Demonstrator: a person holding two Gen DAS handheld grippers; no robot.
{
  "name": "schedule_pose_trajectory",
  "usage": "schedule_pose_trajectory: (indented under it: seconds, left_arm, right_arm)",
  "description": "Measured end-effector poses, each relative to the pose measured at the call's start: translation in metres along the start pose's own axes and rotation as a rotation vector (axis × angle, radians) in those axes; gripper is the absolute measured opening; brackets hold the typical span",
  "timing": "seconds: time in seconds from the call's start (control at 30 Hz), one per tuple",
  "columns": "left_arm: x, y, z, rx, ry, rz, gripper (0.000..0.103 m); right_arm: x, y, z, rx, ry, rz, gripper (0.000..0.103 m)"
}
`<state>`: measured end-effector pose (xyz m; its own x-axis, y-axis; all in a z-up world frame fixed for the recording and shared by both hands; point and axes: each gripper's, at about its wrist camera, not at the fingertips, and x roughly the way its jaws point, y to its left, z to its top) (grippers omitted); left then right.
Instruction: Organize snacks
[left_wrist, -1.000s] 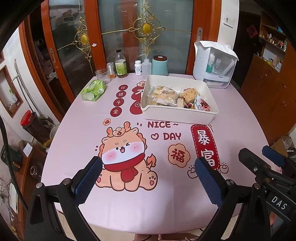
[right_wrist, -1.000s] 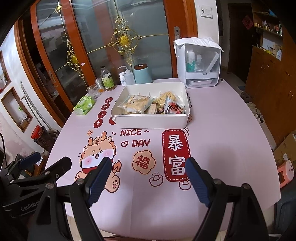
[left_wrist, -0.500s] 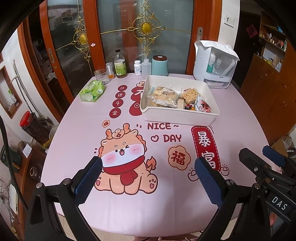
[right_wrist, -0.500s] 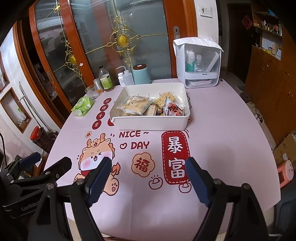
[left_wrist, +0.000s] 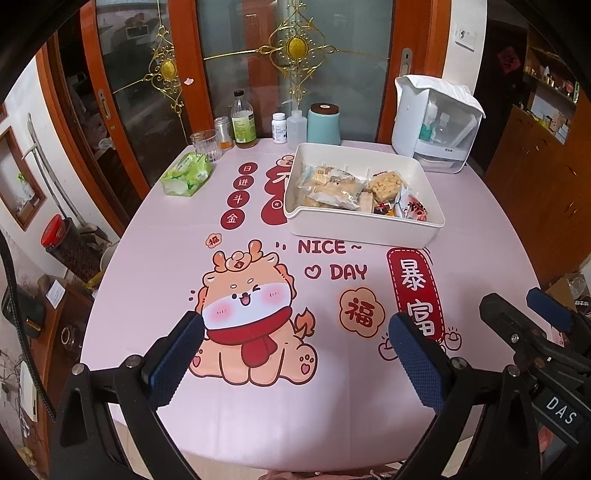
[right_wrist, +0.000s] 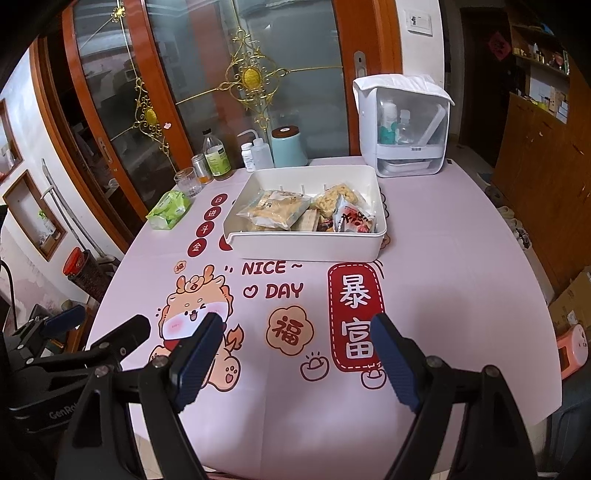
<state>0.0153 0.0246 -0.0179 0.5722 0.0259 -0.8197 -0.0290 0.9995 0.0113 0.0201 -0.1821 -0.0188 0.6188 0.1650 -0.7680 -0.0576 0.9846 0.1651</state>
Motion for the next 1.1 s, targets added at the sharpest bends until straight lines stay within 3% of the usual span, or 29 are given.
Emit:
schedule_pose_trajectory:
  seconds: [1.1]
  left_arm:
    - [-0.0020, 0.0014, -0.0071, -0.012, 0.012, 0.012, 0.100]
  right_arm:
    - [0.0040, 0.0030, -0.0020, -0.001, 0.015, 0.021, 0.083]
